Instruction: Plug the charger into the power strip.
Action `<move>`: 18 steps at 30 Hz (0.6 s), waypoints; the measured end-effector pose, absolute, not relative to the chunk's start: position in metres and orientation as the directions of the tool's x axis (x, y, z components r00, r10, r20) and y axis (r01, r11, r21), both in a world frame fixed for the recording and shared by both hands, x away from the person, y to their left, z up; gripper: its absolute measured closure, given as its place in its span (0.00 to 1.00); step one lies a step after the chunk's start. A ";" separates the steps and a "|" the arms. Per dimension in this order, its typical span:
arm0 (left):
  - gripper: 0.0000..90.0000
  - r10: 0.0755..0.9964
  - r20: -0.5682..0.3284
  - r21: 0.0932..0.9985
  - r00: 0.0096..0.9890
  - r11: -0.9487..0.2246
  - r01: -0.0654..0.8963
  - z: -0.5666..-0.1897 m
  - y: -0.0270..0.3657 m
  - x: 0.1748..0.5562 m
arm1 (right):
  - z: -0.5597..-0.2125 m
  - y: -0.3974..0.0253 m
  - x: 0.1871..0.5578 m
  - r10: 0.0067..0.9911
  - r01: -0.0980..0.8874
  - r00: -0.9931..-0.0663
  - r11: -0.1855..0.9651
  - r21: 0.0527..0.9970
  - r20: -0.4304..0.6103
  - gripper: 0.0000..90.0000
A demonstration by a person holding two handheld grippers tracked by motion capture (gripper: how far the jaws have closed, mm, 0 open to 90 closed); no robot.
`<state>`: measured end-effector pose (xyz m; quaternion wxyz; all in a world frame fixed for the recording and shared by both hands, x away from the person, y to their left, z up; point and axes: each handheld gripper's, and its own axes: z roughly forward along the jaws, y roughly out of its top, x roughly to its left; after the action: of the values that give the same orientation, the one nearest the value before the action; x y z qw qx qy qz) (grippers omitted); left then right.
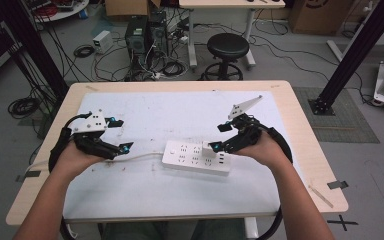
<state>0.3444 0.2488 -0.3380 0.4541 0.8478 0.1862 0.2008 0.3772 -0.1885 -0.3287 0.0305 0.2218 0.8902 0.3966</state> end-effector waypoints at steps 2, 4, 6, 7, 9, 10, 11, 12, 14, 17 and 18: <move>0.22 0.500 0.167 0.849 0.850 -0.512 0.134 -0.338 0.248 0.344 | -0.330 -0.192 0.377 0.418 0.369 -0.900 0.576 0.729 0.125 0.25; 0.22 0.501 0.161 0.854 0.850 -0.503 0.135 -0.339 0.247 0.346 | -0.332 -0.199 0.376 0.425 0.373 -0.895 0.547 0.749 0.135 0.24; 0.22 0.502 0.161 0.855 0.850 -0.501 0.133 -0.339 0.248 0.346 | -0.332 -0.200 0.375 0.427 0.373 -0.894 0.544 0.752 0.135 0.24; 0.22 0.507 0.161 0.858 0.847 -0.496 0.134 -0.340 0.248 0.347 | -0.332 -0.200 0.375 0.424 0.372 -0.895 0.537 0.757 0.139 0.24; 0.22 0.507 0.166 0.855 0.846 -0.502 0.133 -0.339 0.249 0.347 | -0.332 -0.200 0.375 0.415 0.364 -0.899 0.535 0.763 0.138 0.24; 0.22 0.514 0.163 0.862 0.842 -0.489 0.132 -0.339 0.250 0.348 | -0.332 -0.200 0.375 0.415 0.362 -0.900 0.533 0.765 0.136 0.24; 0.22 0.514 0.162 0.862 0.842 -0.489 0.133 -0.339 0.251 0.348 | -0.331 -0.200 0.375 0.402 0.351 -0.906 0.530 0.772 0.135 0.24; 0.22 0.519 0.162 0.863 0.839 -0.487 0.135 -0.339 0.251 0.349 | -0.331 -0.200 0.375 0.405 0.355 -0.904 0.526 0.773 0.139 0.24; 0.22 0.519 0.160 0.865 0.839 -0.484 0.135 -0.340 0.251 0.349 | -0.331 -0.200 0.375 0.399 0.352 -0.906 0.525 0.775 0.141 0.24; 0.22 0.514 0.160 0.863 0.843 -0.488 0.134 -0.340 0.251 0.349 | -0.330 -0.200 0.373 0.395 0.347 -0.908 0.521 0.780 0.140 0.24; 0.22 0.514 0.160 0.863 0.843 -0.488 0.134 -0.340 0.251 0.349 | -0.329 -0.201 0.373 0.399 0.348 -0.907 0.521 0.779 0.139 0.24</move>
<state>0.3486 0.2508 -0.3399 0.4678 0.8382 0.1932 0.2030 0.3731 -0.2006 -0.3294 0.0285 0.2143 0.8715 0.4401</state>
